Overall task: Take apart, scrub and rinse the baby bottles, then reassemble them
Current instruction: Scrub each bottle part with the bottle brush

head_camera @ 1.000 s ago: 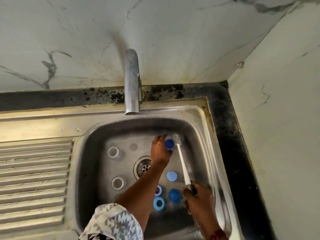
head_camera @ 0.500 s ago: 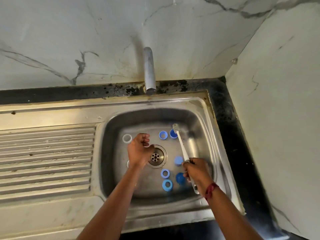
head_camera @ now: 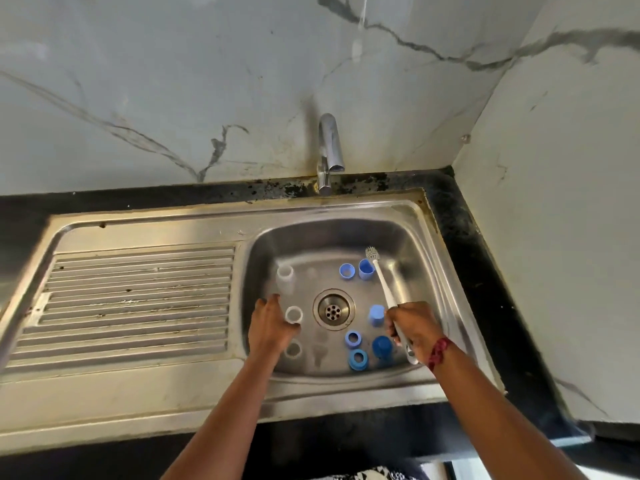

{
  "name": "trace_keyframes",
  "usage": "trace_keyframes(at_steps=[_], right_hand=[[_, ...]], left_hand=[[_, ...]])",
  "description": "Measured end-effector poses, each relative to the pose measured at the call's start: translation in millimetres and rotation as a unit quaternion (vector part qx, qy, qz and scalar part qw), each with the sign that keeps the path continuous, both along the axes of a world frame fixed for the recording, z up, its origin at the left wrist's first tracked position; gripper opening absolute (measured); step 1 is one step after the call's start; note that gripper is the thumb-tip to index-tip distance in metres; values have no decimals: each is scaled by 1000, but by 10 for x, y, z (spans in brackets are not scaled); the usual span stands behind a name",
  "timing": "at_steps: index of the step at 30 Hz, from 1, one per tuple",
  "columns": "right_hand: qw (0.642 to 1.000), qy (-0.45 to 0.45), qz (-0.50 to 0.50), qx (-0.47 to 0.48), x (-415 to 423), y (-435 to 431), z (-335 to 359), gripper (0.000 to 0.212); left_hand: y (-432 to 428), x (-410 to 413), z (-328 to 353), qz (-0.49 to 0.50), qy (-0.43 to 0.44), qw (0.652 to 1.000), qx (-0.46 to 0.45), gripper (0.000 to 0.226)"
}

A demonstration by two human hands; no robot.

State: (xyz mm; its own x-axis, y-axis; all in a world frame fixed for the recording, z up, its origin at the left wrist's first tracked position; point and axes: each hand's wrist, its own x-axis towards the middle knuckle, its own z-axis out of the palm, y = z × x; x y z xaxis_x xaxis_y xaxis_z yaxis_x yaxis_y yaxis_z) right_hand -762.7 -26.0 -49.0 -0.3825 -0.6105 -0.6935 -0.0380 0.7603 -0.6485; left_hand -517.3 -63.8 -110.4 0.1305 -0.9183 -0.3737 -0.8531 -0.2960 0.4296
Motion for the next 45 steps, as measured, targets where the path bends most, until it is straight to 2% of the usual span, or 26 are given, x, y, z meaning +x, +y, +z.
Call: trace_keyframes(at_steps=[8,16,21,23,26,28,31,33,34,36,38,40,42,44,45], right_hand=[[998,24,47,-24,244,138,-63,14],[976,147,149,-55,273,75,-11,9],[963,184,190,-60,228,61,22,8],[954,199,213,-63,202,84,57,7],[939,230,247,-60,139,116,176,7],[934,243,254,-66,82,137,290,12],[933,251,245,-76,3,156,484,9],[923,271,257,-89,-48,133,589,12],[915,285,268,-97,-72,109,638,12],[898,313,288,-115,-119,38,710,12],[872,345,323,-130,-145,-57,774,16],[849,366,348,-154,-173,-166,826,21],[837,376,352,-183,-205,-295,879,27],[825,376,371,-203,-238,-432,952,30],[818,374,384,-210,-255,-482,995,29]], left_hand=[[-97,-131,-166,-93,-65,992,51,67],[-131,-24,-359,-135,-86,987,6,46],[-166,-24,-315,-104,-65,992,-26,56],[-163,-60,-253,-73,-44,995,-54,55],[-174,-106,-133,-17,44,994,-99,47],[-193,-129,-47,-1,103,987,-121,48],[-227,-166,101,49,183,972,-143,47],[-263,-193,202,125,254,950,-135,37],[-290,-200,247,175,311,926,-122,31],[-333,-171,300,261,439,857,-72,26],[-366,-118,317,296,528,796,-21,41],[-364,-61,343,308,557,771,-1,69],[-341,2,397,315,562,765,6,78],[-307,64,511,324,583,745,8,69],[-289,97,557,335,599,727,7,55]])
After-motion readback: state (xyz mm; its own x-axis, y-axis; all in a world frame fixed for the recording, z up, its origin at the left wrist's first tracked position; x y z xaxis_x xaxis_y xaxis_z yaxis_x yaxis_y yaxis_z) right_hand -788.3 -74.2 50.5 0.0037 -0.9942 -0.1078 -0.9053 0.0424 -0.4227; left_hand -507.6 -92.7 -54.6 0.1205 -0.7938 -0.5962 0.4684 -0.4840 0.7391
